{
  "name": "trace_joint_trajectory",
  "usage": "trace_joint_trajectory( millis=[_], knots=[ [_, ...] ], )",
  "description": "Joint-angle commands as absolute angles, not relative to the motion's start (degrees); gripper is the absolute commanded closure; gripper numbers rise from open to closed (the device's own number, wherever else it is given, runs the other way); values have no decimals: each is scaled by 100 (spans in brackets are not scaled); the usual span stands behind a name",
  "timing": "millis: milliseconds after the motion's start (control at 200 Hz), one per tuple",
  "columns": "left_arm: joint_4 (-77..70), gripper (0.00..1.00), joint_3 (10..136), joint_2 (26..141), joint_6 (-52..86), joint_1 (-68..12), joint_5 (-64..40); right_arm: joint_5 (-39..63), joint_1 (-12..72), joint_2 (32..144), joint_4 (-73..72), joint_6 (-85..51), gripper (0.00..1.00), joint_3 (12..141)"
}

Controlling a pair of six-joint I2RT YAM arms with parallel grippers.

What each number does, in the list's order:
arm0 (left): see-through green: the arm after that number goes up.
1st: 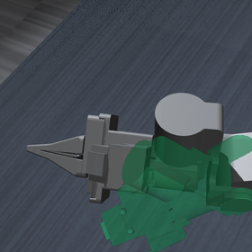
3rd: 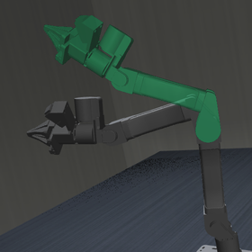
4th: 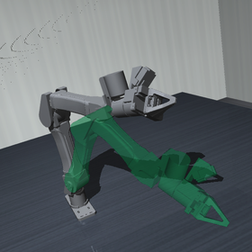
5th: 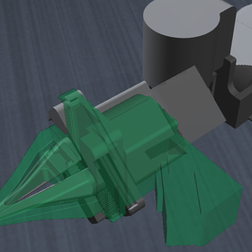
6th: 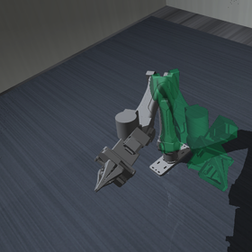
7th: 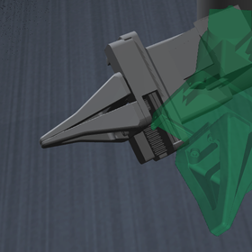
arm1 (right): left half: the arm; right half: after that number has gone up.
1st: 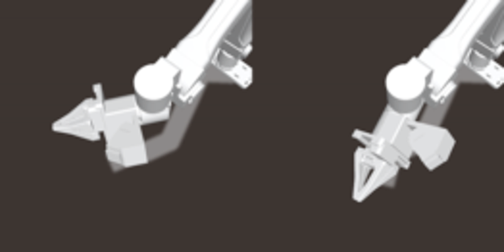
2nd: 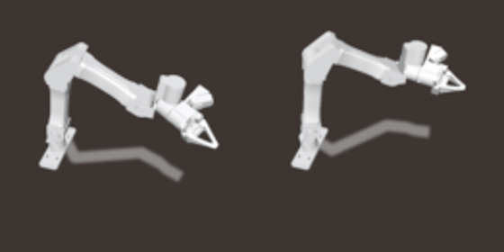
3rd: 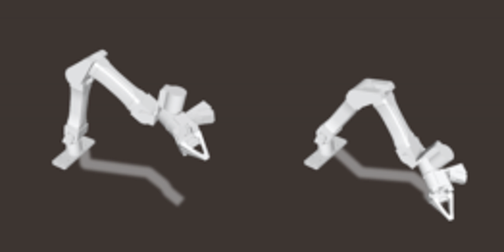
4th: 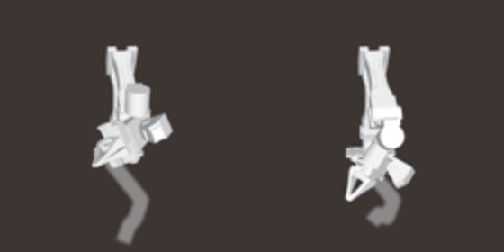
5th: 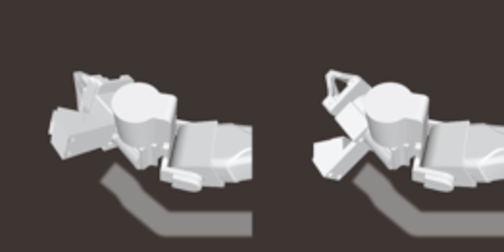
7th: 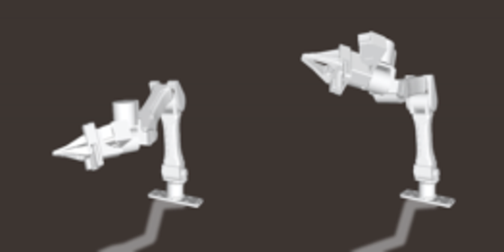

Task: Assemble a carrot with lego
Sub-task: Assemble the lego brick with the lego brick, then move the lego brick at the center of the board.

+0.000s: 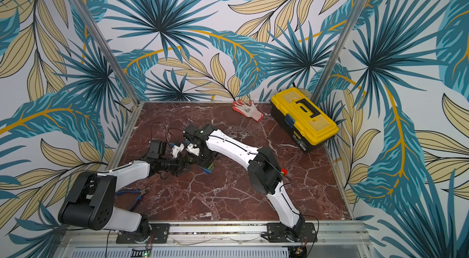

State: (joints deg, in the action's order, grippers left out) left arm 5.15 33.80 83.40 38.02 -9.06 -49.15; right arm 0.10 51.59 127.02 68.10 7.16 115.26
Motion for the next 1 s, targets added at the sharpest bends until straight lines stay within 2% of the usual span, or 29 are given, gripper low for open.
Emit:
trace_joint_trajectory(
  millis=[0, 250, 531, 541, 556, 721, 871, 996],
  knots=[
    [554, 0, 3456, 8309, 3820, -925, -4802, 234, 5134, 12878, 6647, 723, 51, 11350],
    [801, 0, 3616, 8110, 3800, -923, -4759, 279, 5057, 12822, 6586, 691, 48, 11476],
    [1020, 1, 3754, 7975, 3780, -923, -4729, 273, 4949, 11987, 5862, 710, 10, 11002],
    [1035, 1, 3764, 7961, 3775, -923, -4715, 268, 4937, 11966, 5856, 720, 4, 10990],
    [1060, 1, 3776, 7937, 3770, -923, -4711, 253, 4925, 11918, 5842, 736, 1, 10975],
    [1537, 1, 4081, 7682, 3678, -880, -4553, 312, 4843, 11456, 5569, 789, 1, 10813],
    [2786, 1, 4622, 7248, 3370, -656, -4213, 273, 4734, 11140, 5267, 749, 1, 10489],
    [3713, 1, 5143, 7006, 3139, -424, -3005, 308, 4481, 10757, 4793, 580, 1, 9980]
  ],
)
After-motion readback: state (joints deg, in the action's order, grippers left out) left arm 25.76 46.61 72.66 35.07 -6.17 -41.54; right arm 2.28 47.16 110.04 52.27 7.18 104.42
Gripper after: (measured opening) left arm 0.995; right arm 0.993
